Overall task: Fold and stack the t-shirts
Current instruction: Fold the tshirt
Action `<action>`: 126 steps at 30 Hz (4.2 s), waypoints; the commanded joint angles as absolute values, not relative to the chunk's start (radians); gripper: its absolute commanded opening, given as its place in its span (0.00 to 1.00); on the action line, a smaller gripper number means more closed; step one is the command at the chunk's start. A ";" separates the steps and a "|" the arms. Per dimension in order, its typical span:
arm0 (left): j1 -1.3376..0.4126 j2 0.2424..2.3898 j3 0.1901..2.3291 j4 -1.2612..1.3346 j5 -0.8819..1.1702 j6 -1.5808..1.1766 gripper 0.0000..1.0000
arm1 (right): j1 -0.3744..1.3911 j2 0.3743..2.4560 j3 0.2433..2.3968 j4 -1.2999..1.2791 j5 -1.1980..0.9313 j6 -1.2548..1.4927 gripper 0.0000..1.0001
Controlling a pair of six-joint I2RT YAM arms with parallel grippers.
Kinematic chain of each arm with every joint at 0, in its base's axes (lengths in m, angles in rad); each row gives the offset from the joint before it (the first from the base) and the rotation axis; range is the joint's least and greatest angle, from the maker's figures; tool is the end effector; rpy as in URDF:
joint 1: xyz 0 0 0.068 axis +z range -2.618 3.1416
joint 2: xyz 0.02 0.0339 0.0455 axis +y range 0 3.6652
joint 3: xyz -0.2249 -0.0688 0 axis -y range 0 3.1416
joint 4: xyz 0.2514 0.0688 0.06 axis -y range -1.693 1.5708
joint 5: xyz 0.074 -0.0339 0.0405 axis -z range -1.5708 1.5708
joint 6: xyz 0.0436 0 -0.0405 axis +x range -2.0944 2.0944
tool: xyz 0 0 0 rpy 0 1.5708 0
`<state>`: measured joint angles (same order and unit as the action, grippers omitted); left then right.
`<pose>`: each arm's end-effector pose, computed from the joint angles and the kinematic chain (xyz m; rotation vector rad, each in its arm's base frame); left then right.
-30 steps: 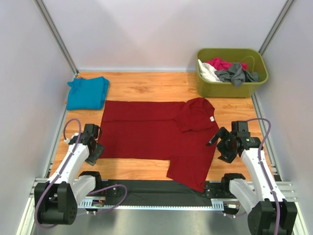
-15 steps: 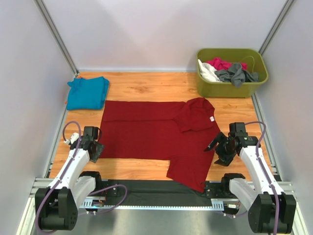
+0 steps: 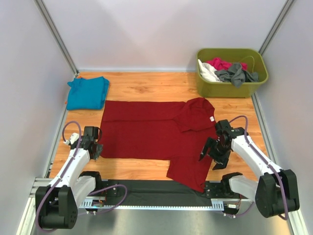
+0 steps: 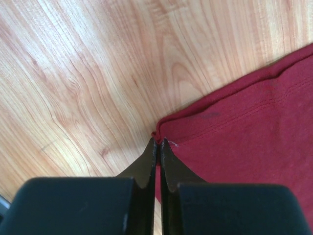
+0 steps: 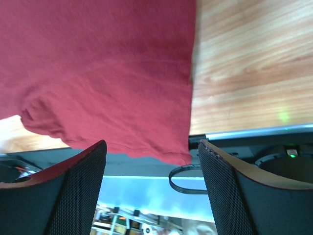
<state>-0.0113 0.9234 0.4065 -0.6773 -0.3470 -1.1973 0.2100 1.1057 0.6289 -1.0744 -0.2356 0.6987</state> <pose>0.1750 0.0129 0.1139 -1.5467 2.1376 0.0948 0.1664 0.0459 0.1361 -0.7314 -2.9480 -0.3361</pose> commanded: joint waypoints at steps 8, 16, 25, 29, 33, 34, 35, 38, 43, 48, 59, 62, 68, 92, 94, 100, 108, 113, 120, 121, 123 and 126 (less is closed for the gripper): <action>-0.008 0.953 0.377 -0.690 -0.334 -1.193 0.00 | 0.383 1.059 0.595 -1.138 -0.204 0.791 0.71; -0.008 0.948 0.394 -0.670 -0.314 -1.154 0.00 | 0.525 1.083 0.486 -0.990 -0.204 0.926 0.66; -0.008 0.930 0.387 -0.701 -0.339 -1.146 0.00 | 0.580 1.141 0.468 -0.913 -0.166 0.946 0.52; -0.008 0.930 0.385 -0.709 -0.348 -1.147 0.00 | 0.580 1.138 0.453 -0.905 -0.135 0.963 0.41; -0.008 0.934 0.394 -0.713 -0.351 -1.149 0.00 | 0.580 1.144 0.454 -0.894 -0.092 0.966 0.16; -0.008 0.937 0.402 -0.713 -0.353 -1.147 0.00 | 0.578 1.149 0.459 -0.891 -0.086 0.965 0.06; -0.008 0.939 0.406 -0.716 -0.354 -1.146 0.00 | 0.578 1.158 0.463 -0.890 -0.081 0.965 0.00; -0.008 0.946 0.434 -0.750 -0.367 -1.140 0.00 | 0.575 1.161 0.517 -0.919 -0.078 0.954 0.00; -0.008 0.969 0.512 -0.827 -0.394 -1.149 0.00 | 0.510 1.129 0.669 -1.026 -0.006 0.893 0.00; -0.008 1.008 0.606 -0.859 -0.382 -1.157 0.00 | 0.450 1.187 0.863 -1.045 -0.006 0.833 0.00; -0.008 1.173 0.845 -0.937 -0.486 -1.200 0.00 | 0.275 1.462 1.208 -1.009 -0.035 0.695 0.00; -0.008 1.245 0.899 -0.937 -0.485 -1.221 0.00 | 0.239 1.543 1.324 -1.025 -0.034 0.663 0.00; -0.008 1.374 1.004 -0.925 -0.485 -1.244 0.00 | 0.187 1.675 1.485 -1.068 -0.034 0.620 0.00; -0.094 1.769 1.376 -1.022 -0.627 -1.200 0.00 | 0.084 1.861 1.643 -1.103 -0.002 0.558 0.00; -0.094 1.787 1.388 -1.022 -0.627 -1.198 0.00 | 0.078 1.864 1.652 -1.103 -0.002 0.557 0.00; -0.094 1.832 1.417 -1.009 -0.641 -1.181 0.00 | 0.071 1.896 1.641 -1.085 -0.005 0.555 0.00; -0.094 1.896 1.470 -0.983 -0.666 -1.151 0.00 | 0.072 1.937 1.643 -1.040 0.041 0.541 0.00; -0.094 1.927 1.503 -0.976 -0.676 -1.137 0.00 | 0.067 1.965 1.644 -1.016 0.049 0.540 0.00; -0.092 1.971 1.534 -0.980 -0.687 -1.118 0.00 | 0.067 2.017 1.652 -0.997 0.052 0.520 0.00; -0.092 1.976 1.540 -0.988 -0.687 -1.120 0.00 | 0.067 2.028 1.666 -1.000 0.052 0.517 0.00; -0.092 1.980 1.552 -1.014 -0.686 -1.124 0.08 | 0.069 2.036 1.684 -1.008 0.049 0.511 0.00; -0.092 1.947 1.537 -1.003 -0.675 -1.102 0.43 | 0.069 2.033 1.724 -1.028 0.048 0.500 0.07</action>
<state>-0.0978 1.9808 1.5150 -0.9886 -0.6296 -1.1217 0.0769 2.0159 1.6596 -1.0573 0.0185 0.5358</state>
